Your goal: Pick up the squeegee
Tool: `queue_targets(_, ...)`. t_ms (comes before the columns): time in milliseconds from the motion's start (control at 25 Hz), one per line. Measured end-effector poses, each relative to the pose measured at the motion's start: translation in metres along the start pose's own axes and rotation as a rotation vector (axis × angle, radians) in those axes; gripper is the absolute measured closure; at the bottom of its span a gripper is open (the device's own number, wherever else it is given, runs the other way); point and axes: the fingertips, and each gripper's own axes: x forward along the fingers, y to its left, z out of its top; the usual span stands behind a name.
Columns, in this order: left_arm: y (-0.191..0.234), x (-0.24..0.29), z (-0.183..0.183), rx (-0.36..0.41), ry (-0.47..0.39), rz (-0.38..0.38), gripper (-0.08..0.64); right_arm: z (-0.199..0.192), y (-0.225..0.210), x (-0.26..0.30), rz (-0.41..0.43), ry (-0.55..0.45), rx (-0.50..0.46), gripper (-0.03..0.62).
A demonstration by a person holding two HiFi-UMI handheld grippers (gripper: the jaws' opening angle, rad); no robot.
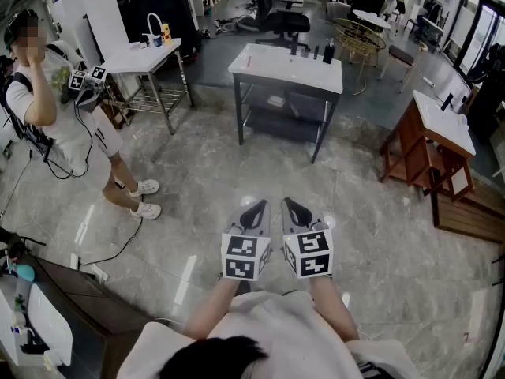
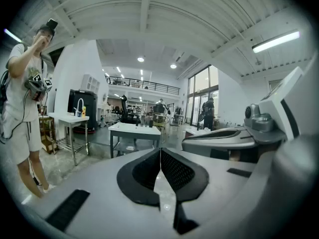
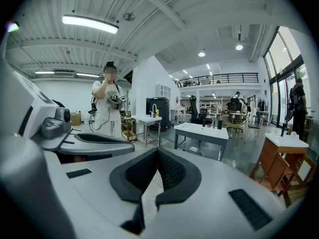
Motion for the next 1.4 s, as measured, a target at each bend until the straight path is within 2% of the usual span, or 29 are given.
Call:
queue_targets(400, -0.006, -0.004, 0.005, -0.006, -0.016, 0.002, 0.534, 0.0, -0.006, -0.007, -0.003, -0.021, 0.046, 0.565)
queue_targets(840, -0.005, 0.007, 0.005, -0.006, -0.01, -0.019, 0.534, 0.003, -0.005, 0.003, 0.022, -0.028, 0.044, 0.565)
queue_targets(1200, 0.014, 0.04, 0.011, -0.021, 0.0, -0.036, 0.534, 0.011, -0.015, 0.04, 0.02, -0.031, 0.052, 0.565)
queue_targets(1400, 0.018, 0.064, 0.015, 0.007, 0.003, -0.06, 0.534, 0.013, -0.027, 0.06, 0.011, -0.03, 0.064, 0.565)
